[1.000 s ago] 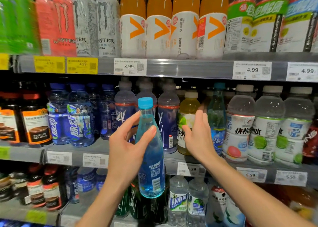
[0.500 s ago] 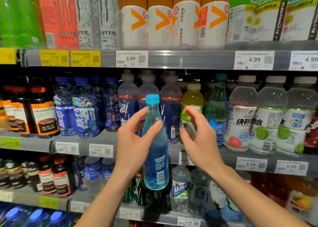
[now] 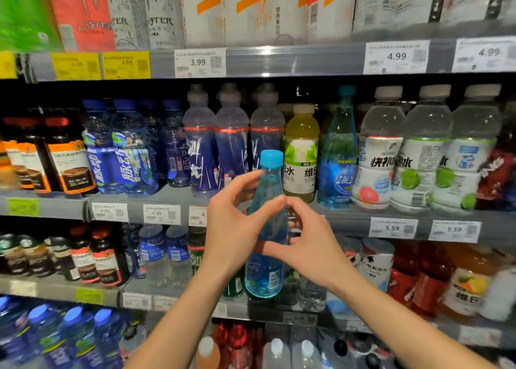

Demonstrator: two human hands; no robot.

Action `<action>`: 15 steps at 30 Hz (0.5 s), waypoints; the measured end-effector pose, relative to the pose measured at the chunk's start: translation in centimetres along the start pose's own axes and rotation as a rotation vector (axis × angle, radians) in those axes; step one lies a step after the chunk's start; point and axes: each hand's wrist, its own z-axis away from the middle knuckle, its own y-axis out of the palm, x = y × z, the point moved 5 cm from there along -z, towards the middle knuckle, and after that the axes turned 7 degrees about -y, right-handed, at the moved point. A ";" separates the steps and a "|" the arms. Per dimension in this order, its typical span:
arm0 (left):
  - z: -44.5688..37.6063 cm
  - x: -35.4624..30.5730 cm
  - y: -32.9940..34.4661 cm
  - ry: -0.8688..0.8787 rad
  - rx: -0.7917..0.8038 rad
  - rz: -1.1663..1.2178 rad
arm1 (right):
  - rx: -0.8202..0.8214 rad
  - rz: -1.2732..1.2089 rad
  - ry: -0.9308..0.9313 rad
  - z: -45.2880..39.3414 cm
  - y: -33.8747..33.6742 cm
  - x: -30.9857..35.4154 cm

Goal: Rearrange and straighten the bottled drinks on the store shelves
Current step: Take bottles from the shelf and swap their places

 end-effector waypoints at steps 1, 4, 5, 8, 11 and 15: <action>0.4 0.3 0.2 -0.004 0.020 0.001 | -0.018 0.003 0.002 0.5 0.0 -0.4; 1.7 1.5 1.0 -0.036 0.083 0.011 | -0.073 -0.019 0.017 2.3 -0.2 -1.9; 2.2 2.0 1.3 -0.047 0.098 0.014 | -0.087 -0.031 0.029 2.9 -0.3 -2.6; 3.7 4.3 1.9 -0.069 0.104 0.020 | -0.113 -0.048 0.044 4.8 -0.6 -4.2; 5.3 7.2 2.8 -0.079 0.080 -0.011 | -0.125 -0.065 0.062 6.4 -1.0 -6.0; 7.2 11.0 4.3 -0.112 0.076 -0.050 | -0.128 -0.056 0.065 8.2 -1.4 -8.2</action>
